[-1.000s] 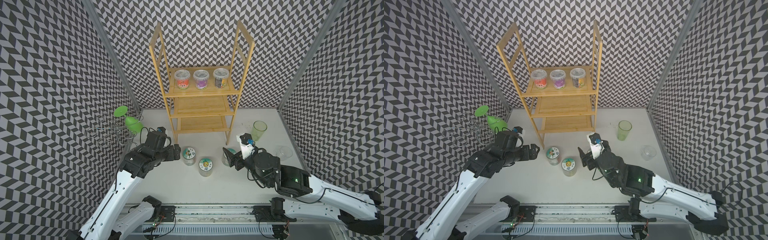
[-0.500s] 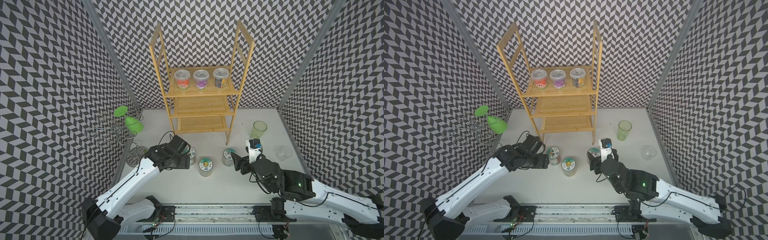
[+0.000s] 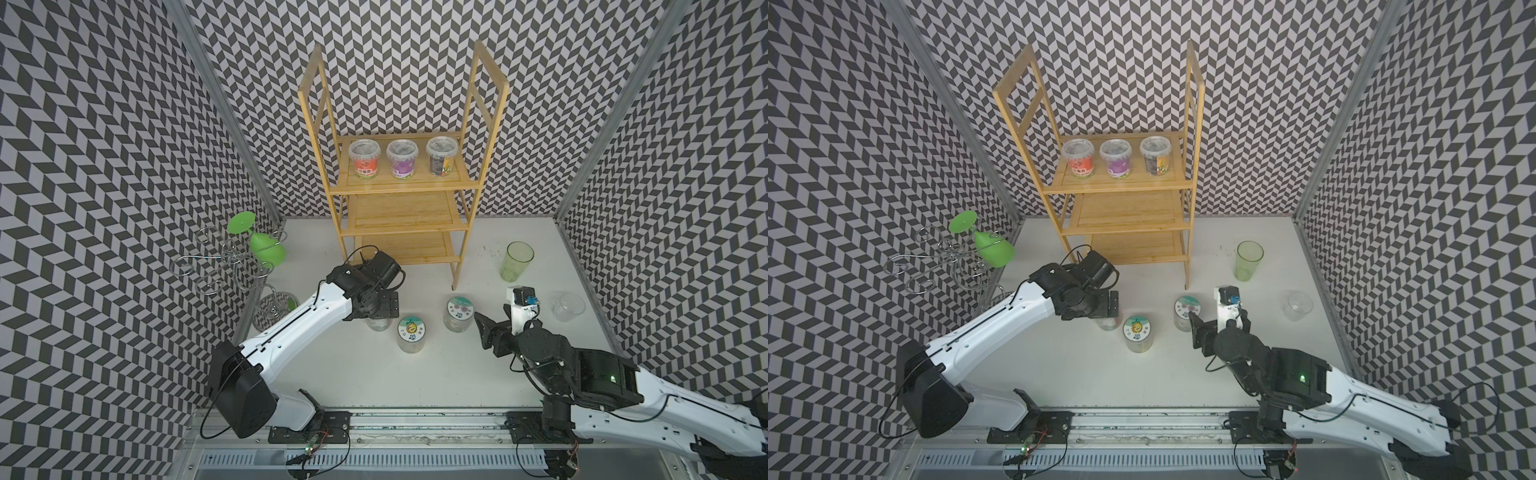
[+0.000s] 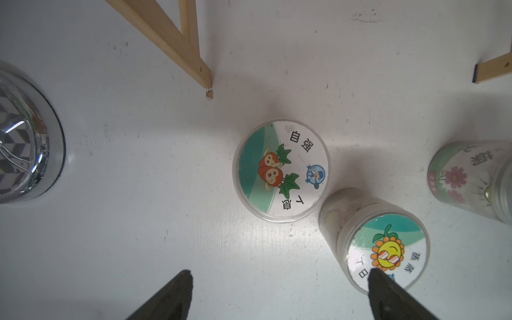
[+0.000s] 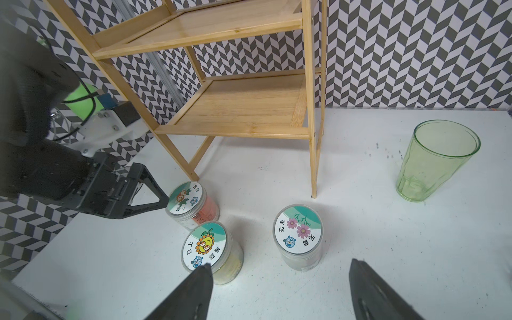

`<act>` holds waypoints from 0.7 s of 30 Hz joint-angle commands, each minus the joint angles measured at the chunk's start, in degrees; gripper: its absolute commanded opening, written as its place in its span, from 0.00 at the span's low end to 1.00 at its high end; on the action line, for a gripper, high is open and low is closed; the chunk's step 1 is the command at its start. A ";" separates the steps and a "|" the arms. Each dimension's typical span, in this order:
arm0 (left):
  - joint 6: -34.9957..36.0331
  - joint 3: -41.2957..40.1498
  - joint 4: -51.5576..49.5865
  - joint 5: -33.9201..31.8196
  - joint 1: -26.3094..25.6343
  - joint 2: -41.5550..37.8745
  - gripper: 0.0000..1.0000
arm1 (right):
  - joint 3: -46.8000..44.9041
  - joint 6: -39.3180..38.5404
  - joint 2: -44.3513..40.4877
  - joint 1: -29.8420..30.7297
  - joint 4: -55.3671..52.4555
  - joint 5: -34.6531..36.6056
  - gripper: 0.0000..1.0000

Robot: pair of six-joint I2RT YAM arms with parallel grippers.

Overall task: Place the seed container on the shelf
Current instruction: Pick up the seed jar at the center of the board.

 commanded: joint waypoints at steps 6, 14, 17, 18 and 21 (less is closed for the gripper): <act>-6.05 2.69 2.45 0.99 -0.15 3.33 1.00 | -0.37 1.76 -3.35 0.30 -2.14 2.72 0.81; -8.97 4.51 1.65 0.13 -0.09 6.31 0.99 | -0.20 1.50 -5.69 0.38 -2.95 3.60 0.80; -10.26 4.79 1.90 0.32 0.26 6.84 0.99 | -0.11 0.35 -5.89 0.30 -2.73 3.60 0.80; -10.56 4.86 2.00 0.36 0.41 6.87 0.99 | -0.11 0.07 -5.90 0.30 -2.67 3.60 0.81; -11.04 4.88 2.03 0.80 1.11 7.43 0.99 | -0.35 -0.69 -6.31 0.31 -2.39 3.52 0.81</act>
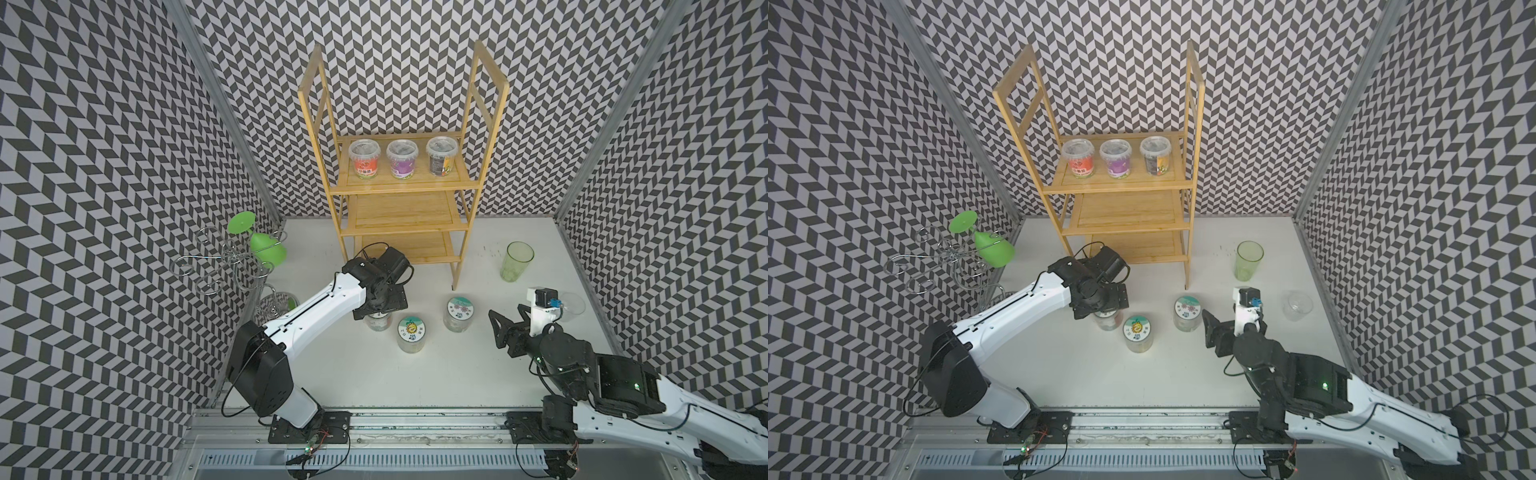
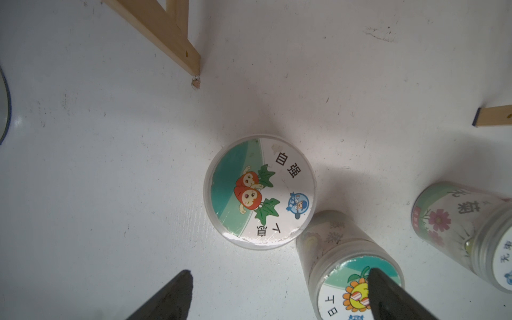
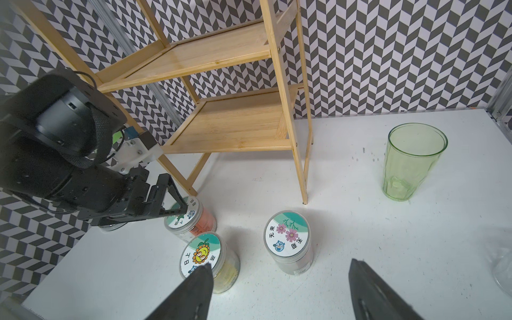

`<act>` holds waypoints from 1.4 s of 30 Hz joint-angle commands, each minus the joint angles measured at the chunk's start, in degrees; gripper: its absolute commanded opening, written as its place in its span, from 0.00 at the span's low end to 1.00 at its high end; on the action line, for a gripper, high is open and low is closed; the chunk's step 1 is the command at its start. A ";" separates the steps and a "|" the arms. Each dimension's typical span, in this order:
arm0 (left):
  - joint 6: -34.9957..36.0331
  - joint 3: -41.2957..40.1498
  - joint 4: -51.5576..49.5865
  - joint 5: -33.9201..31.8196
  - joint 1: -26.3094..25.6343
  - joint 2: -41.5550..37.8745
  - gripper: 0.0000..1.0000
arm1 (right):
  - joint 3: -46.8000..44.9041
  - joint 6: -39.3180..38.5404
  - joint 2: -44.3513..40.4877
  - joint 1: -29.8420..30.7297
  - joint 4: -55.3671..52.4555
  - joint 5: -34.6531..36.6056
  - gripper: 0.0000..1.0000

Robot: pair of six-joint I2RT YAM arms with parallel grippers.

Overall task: Place the seed container on the shelf
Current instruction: Pick up the seed jar at the center of the board.

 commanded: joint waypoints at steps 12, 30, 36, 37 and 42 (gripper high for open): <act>-1.37 1.52 0.07 -0.63 2.41 3.27 1.00 | -1.23 -1.73 -2.95 0.29 0.58 1.33 0.82; -0.12 0.68 3.79 1.38 5.23 7.53 1.00 | -1.75 -2.60 -3.98 0.37 1.42 1.91 0.83; 0.51 -0.37 4.82 2.02 5.28 8.69 0.99 | -1.76 -3.09 -4.03 0.32 1.89 2.36 0.83; 0.54 -0.61 5.14 2.08 5.41 8.80 1.00 | -1.76 -3.22 -3.95 0.30 1.96 2.30 0.83; 1.08 -1.57 6.15 2.80 5.36 9.80 0.99 | -2.10 -3.73 -3.81 0.31 2.53 2.45 0.83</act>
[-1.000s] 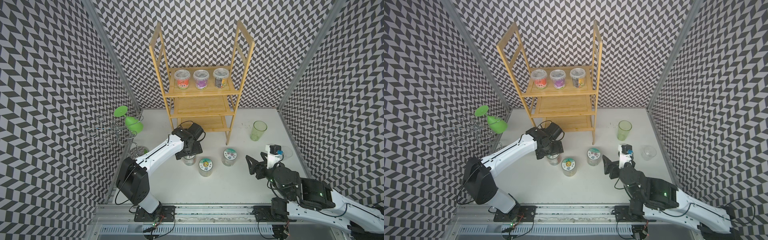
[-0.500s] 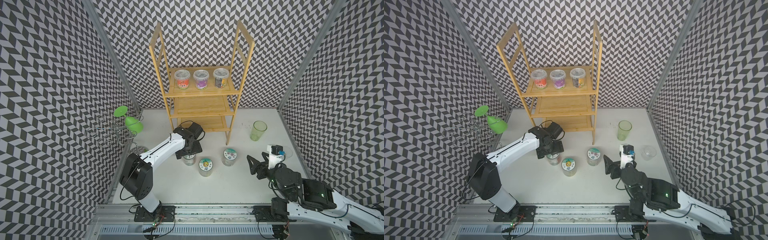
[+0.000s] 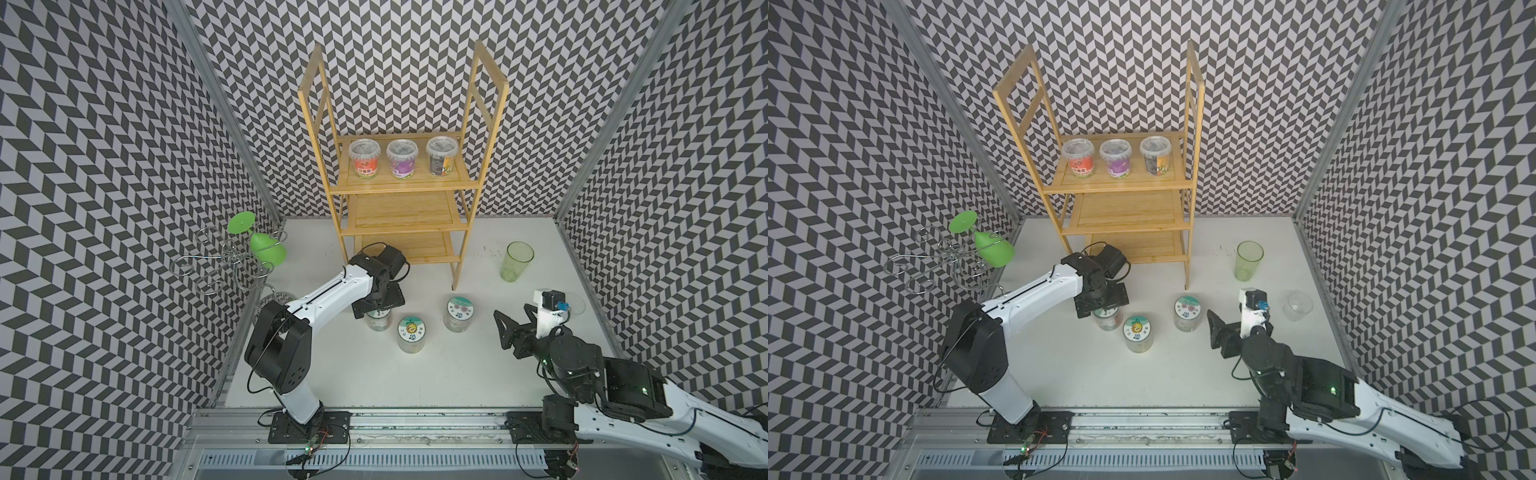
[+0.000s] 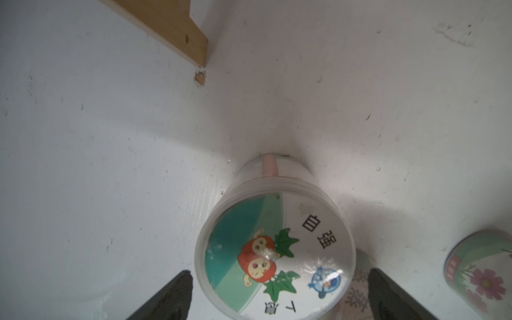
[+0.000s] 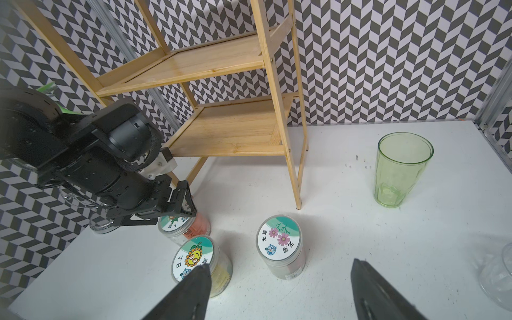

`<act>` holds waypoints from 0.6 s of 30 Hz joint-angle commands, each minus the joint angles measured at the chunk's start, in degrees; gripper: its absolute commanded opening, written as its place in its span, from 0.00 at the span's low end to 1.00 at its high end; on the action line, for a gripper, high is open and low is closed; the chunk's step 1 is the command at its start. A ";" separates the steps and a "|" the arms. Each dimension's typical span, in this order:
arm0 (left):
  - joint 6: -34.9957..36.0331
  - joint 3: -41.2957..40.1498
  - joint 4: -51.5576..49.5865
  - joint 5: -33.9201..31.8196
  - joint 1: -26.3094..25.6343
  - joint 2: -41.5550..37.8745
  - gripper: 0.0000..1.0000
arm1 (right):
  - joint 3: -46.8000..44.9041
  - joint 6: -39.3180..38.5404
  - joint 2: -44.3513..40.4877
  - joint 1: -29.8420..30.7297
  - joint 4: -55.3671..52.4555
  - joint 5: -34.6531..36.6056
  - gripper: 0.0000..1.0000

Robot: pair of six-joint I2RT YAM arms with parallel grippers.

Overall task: Place the seed container on the shelf
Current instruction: Pick up the seed jar at the center of the board.

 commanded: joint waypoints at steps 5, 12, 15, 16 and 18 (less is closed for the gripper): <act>1.26 -2.50 4.20 0.80 0.42 1.81 1.00 | -0.87 -1.11 -0.42 0.33 2.47 1.24 0.84; 1.64 -3.60 4.96 0.60 0.42 2.23 0.99 | -1.04 -1.55 -0.47 0.27 2.79 1.03 0.84; 1.94 -3.57 4.84 0.24 0.42 2.25 0.99 | -1.13 -1.72 -0.47 0.34 2.98 1.06 0.84; 2.04 -3.46 4.71 0.16 0.42 2.21 0.98 | -1.19 -1.73 -0.47 0.27 3.00 1.08 0.84; 2.37 -3.11 4.35 -0.11 0.42 2.01 0.95 | -1.16 -1.88 -0.56 0.28 3.04 1.01 0.84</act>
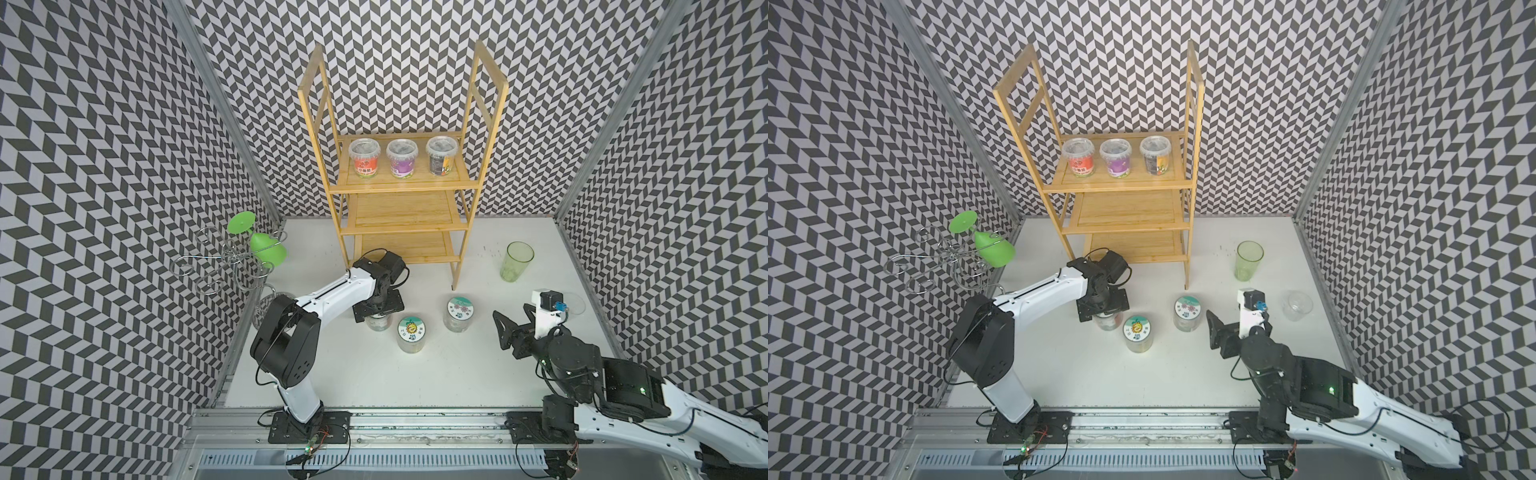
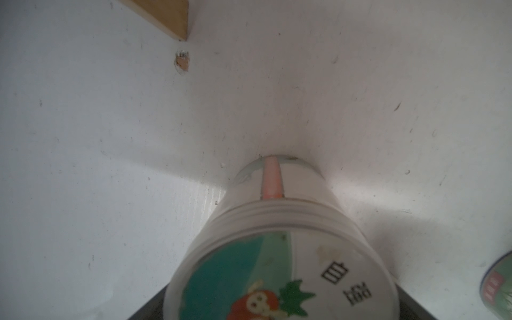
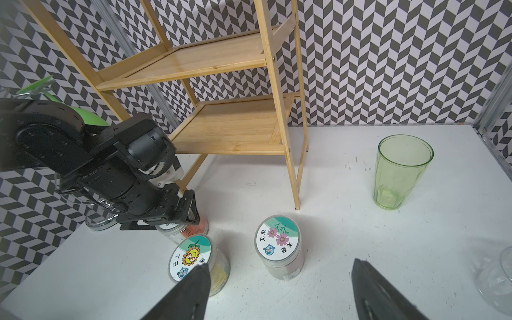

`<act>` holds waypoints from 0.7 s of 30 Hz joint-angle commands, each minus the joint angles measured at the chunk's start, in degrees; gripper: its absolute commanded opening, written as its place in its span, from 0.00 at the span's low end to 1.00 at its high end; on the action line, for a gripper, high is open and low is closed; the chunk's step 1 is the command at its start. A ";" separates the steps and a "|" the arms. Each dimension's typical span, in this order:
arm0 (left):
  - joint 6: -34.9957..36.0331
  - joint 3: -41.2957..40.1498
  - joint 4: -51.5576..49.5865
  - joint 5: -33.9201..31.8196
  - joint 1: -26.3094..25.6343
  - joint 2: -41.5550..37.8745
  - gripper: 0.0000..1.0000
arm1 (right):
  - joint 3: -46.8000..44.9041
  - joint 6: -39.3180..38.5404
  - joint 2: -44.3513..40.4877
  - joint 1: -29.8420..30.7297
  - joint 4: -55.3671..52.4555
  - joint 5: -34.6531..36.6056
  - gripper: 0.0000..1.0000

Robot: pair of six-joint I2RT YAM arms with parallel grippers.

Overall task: Place the seed container on the shelf
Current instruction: Pick up the seed jar at the center of the board.

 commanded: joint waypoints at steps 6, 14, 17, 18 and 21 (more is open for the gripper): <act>1.93 1.47 -0.51 -1.16 0.33 -0.22 0.89 | -0.67 -0.59 -0.99 0.23 2.40 1.18 0.83; 3.15 1.74 -1.43 -0.72 0.21 -0.88 0.82 | -0.67 -0.66 -1.00 0.23 2.42 1.05 0.83; 3.96 2.05 -2.30 -0.89 0.20 -1.70 0.77 | -0.76 -1.31 -0.97 0.27 2.85 0.67 0.83; 4.20 2.09 -2.68 -0.98 0.16 -1.95 0.76 | -0.80 -1.72 -0.95 0.25 3.21 0.54 0.83; 5.23 2.35 -4.18 -1.59 0.03 -3.21 0.71 | -0.85 -3.75 -0.91 0.27 4.56 -0.15 0.83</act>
